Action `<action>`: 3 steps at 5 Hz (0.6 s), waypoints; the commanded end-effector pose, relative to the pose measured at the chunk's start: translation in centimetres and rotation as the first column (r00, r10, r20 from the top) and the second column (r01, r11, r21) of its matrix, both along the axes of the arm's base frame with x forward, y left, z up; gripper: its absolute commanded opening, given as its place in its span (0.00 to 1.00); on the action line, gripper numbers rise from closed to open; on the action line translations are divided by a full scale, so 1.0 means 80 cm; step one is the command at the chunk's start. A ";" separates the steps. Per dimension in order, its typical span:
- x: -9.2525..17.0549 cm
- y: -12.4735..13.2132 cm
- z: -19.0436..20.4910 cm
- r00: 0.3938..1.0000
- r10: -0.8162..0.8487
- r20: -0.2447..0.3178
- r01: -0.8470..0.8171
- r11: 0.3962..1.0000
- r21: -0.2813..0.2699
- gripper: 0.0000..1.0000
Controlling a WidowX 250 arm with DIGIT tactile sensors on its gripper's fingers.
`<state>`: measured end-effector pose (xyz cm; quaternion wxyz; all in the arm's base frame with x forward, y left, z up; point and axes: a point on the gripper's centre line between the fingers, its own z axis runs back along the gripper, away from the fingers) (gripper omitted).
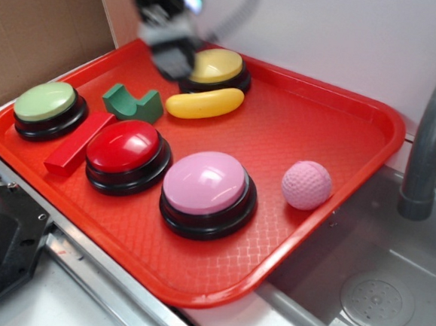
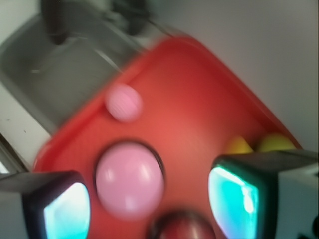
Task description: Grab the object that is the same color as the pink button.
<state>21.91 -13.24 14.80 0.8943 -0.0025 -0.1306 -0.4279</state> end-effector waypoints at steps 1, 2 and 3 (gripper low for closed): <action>0.032 -0.050 -0.048 0.957 -0.289 0.030 0.290 0.953 -0.091 1.00; 0.039 -0.057 -0.075 0.923 -0.384 -0.013 0.377 0.912 -0.158 1.00; 0.040 -0.066 -0.100 0.914 -0.404 -0.047 0.397 0.911 -0.116 1.00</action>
